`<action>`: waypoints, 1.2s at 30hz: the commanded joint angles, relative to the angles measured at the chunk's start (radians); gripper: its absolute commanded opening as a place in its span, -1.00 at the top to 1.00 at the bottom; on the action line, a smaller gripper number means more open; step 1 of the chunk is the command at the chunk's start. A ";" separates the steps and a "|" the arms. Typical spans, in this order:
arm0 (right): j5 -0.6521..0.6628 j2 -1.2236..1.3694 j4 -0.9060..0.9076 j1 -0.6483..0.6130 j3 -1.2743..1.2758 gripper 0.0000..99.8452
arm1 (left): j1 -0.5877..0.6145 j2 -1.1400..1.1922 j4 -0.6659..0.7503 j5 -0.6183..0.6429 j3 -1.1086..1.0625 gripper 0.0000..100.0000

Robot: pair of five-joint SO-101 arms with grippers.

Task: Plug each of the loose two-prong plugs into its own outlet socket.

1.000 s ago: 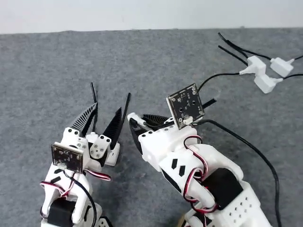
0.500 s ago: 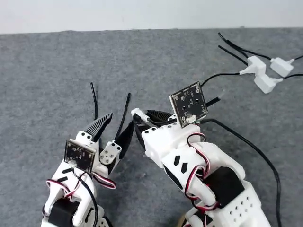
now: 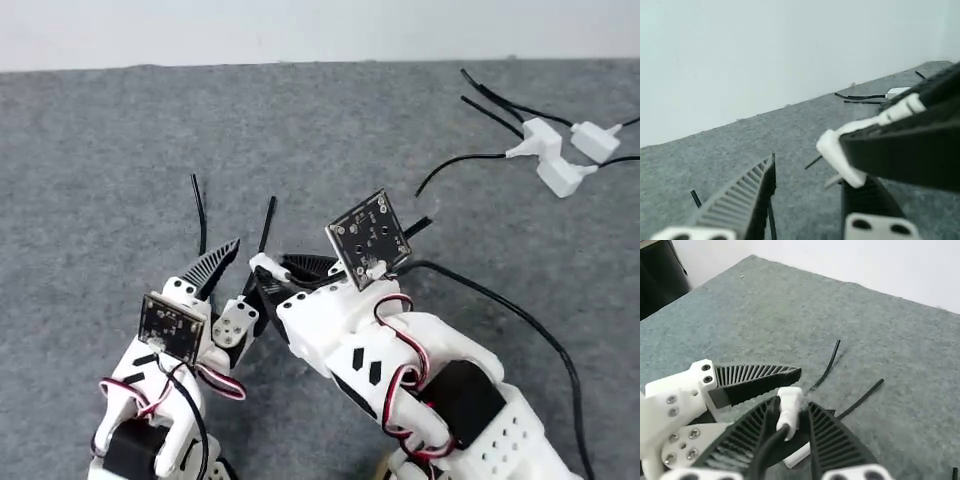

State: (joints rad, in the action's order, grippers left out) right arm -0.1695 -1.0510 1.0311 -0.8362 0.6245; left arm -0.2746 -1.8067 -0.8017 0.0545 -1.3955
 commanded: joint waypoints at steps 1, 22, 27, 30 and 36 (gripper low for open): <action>0.011 -0.010 0.007 -0.012 -0.006 0.99 | 0.060 -0.015 0.043 0.006 0.054 0.61; 0.009 -0.008 0.008 0.008 0.005 0.99 | 0.094 -0.015 0.055 0.008 0.064 0.61; 0.009 -0.007 0.010 0.008 0.006 0.99 | 0.095 -0.015 0.057 0.006 0.067 0.61; 0.008 -0.008 0.002 0.007 0.023 0.99 | 0.095 -0.015 0.051 0.006 0.085 0.61; 0.008 -0.007 0.001 0.007 0.026 0.99 | 0.097 -0.015 0.054 0.005 0.082 0.61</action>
State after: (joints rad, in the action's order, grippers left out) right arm -0.1695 -1.0725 1.0296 -0.8316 0.6460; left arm -0.1857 -1.8067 -0.7940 0.0545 -1.3863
